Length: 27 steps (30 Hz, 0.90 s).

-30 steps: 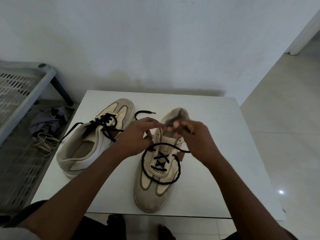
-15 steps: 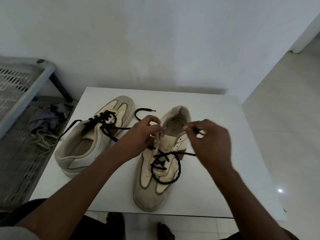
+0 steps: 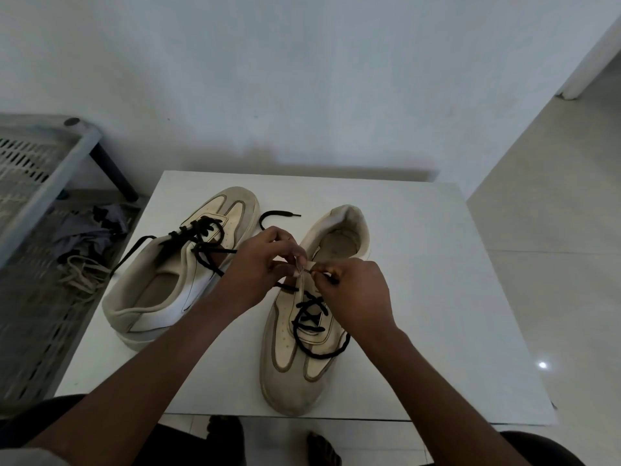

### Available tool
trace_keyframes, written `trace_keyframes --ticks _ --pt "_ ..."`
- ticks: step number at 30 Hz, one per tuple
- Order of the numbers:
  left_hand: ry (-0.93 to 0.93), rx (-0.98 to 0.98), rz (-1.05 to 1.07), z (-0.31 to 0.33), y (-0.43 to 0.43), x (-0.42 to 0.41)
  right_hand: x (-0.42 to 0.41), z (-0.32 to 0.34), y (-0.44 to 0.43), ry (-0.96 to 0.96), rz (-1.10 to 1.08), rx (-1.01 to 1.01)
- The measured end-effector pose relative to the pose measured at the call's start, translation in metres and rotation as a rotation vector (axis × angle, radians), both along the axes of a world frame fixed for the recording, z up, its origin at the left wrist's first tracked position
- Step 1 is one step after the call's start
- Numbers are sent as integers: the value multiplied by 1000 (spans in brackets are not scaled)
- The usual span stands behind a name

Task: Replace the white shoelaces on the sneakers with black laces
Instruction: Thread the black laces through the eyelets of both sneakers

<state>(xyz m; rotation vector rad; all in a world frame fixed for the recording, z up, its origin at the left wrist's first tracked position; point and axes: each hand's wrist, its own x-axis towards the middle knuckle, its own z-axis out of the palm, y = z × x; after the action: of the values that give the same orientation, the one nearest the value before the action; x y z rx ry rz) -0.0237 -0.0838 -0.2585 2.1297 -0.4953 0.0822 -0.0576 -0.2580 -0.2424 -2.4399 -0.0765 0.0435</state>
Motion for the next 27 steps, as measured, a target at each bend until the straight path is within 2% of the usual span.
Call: trace_keyframes --ticks 8,11,16,18,22,25,27 --pt "52 -144 49 -4 1 -4 3 -6 -4 -68 141 -101" --pt "84 -245 63 -7 2 -5 1 -5 -2 -110 154 -73" --pt "105 -339 63 -13 2 -7 5 -2 1 -50 161 -98" --pt "50 -242 44 -12 5 -5 5 -4 2 -52 176 -157" --pt "-216 103 -17 -9 10 -1 4 -10 3 -97 181 -173" --pt "-305 179 -14 -9 11 1 8 -13 1 -28 140 -118" --pt "-316 179 -1 -11 12 0 8 -15 1 -50 104 26"
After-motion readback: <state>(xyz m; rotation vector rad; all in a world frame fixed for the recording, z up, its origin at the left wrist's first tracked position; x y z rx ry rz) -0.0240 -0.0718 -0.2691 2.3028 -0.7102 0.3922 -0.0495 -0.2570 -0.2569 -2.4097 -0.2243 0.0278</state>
